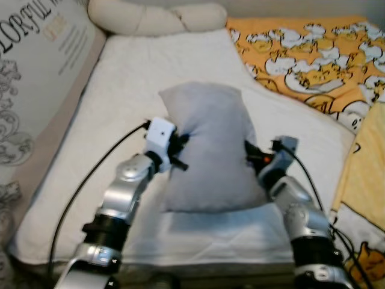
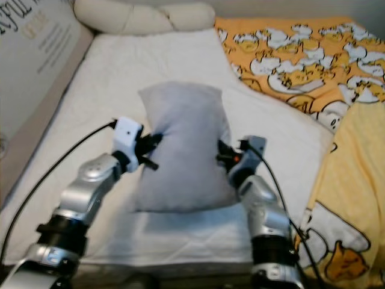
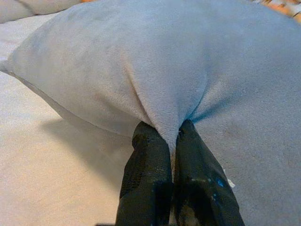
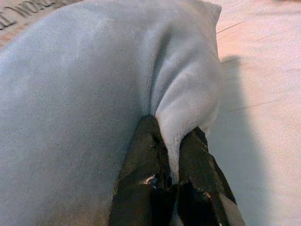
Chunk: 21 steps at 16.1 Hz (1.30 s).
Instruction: Clean up the room
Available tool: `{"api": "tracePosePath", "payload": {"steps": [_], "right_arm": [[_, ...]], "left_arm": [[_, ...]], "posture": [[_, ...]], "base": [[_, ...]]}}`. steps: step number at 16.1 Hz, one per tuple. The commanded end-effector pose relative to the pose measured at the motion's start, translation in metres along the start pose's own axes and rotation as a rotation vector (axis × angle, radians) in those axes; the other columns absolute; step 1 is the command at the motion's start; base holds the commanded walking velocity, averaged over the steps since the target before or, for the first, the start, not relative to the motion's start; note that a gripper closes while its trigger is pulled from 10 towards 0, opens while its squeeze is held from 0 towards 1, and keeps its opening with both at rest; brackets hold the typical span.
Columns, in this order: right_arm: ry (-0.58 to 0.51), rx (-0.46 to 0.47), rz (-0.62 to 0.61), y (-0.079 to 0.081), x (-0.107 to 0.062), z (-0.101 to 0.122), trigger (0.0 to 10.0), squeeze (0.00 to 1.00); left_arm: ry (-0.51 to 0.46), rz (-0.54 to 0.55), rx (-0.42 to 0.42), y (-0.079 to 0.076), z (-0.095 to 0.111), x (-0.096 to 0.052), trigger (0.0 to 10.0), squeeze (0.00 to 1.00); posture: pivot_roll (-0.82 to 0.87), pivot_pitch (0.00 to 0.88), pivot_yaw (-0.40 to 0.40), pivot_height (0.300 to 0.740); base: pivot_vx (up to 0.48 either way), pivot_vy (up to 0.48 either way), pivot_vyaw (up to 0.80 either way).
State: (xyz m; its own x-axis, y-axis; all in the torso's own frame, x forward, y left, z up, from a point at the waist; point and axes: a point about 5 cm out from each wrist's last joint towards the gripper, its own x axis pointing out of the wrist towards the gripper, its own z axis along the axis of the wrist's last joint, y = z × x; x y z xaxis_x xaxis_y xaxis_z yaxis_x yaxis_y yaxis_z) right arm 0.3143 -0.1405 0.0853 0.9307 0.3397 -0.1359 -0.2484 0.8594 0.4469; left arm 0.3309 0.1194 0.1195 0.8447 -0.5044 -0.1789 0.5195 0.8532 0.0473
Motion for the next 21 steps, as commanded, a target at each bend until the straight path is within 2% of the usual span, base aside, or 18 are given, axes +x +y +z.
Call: {"api": "tracePosePath", "payload": {"steps": [1,21], "right_arm": [[-0.023,-0.013,0.032,0.0071,0.0022,0.0090,10.0,0.00],[0.002,-0.034,0.028,0.0093,0.0056,0.0066,10.0,0.00]], "left_arm": [[-0.053,-0.008,0.026,-0.0025,0.0130,0.0013,10.0,0.00],[-0.036,0.018,0.024,0.0006,0.0107,-0.0022,10.0,0.00]], "posture": [[0.09,0.000,0.061,0.740],[0.11,0.000,0.047,0.740]], "base": [[0.000,0.304,0.00],[0.000,0.303,0.00]]}}
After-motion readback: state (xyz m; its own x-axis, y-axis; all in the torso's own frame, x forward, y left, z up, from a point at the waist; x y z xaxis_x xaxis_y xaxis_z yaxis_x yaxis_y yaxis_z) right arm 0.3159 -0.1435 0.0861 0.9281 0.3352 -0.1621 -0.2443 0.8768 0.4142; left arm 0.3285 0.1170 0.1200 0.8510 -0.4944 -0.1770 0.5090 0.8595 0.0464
